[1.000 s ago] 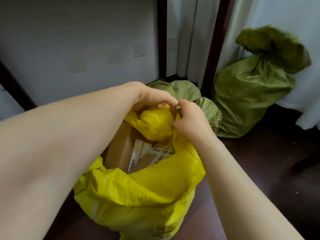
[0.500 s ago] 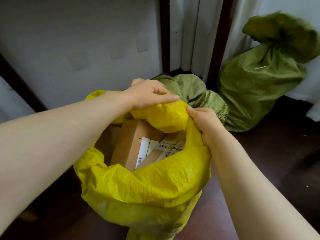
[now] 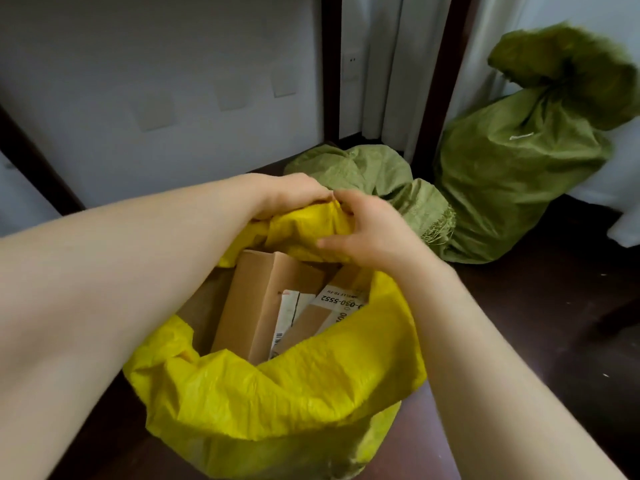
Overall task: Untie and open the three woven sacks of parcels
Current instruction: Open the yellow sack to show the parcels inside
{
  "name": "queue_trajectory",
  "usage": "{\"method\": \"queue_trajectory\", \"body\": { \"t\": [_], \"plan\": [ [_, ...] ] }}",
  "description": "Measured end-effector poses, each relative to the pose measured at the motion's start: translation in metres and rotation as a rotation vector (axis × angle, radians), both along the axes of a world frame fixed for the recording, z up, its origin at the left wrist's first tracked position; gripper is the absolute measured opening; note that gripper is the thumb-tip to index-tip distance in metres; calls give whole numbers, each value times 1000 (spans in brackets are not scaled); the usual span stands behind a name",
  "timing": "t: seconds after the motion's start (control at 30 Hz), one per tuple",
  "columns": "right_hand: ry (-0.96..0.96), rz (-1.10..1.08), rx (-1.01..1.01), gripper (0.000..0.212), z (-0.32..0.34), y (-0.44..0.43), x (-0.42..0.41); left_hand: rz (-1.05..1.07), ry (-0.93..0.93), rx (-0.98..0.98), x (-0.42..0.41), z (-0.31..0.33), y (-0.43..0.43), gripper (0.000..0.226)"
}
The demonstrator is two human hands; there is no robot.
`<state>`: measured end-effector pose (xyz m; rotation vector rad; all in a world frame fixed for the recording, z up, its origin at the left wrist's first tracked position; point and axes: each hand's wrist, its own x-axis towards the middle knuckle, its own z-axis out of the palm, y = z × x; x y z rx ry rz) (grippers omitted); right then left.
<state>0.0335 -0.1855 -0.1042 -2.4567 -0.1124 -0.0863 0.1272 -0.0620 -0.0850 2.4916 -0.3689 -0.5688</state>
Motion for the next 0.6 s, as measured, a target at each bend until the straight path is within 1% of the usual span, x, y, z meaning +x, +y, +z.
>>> {"method": "queue_trajectory", "body": {
  "t": [0.03,0.07,0.13,0.17,0.2,0.27,0.3,0.33,0.37,0.4,0.43,0.47,0.5,0.53,0.57,0.6],
  "plan": [
    [1,-2,-18,58,-9,4,0,22,19,-59,-2,-2,0,34],
    [-23,-26,-19,50,-18,6,1,52,16,-94,-2,-3,1,35],
    [-102,-86,63,27,-31,6,5,81,-62,-87,-2,0,1,39],
    [-111,-129,126,19,-36,4,9,56,-168,-27,-2,2,3,44],
    [-91,-166,175,21,-39,2,11,4,-332,41,-1,4,8,51],
    [-17,-225,189,34,-44,0,15,-209,-746,209,-14,10,24,73],
    [9,-246,187,39,-46,-1,16,-342,-889,318,-21,9,34,82],
    [18,-255,206,41,-48,-1,17,-452,-952,444,-25,5,45,87],
    [20,-254,241,42,-49,-1,18,-515,-939,556,-28,-3,56,87],
    [25,-251,279,43,-49,-1,19,-515,-875,605,-29,-13,65,82],
    [38,-249,304,46,-47,1,18,-444,-804,573,-29,-24,72,72],
    [57,-248,328,49,-46,2,17,-312,-713,462,-28,-32,77,60],
    [84,-250,352,51,-47,2,15,-163,-579,320,-26,-36,79,52],
    [109,-257,361,52,-47,1,14,-28,-435,178,-22,-36,78,50],
    [131,-269,323,52,-47,1,13,64,-311,69,-19,-36,76,48],
    [132,-278,199,48,-47,1,12,126,-221,3,-16,-34,73,45]
  ]
}}
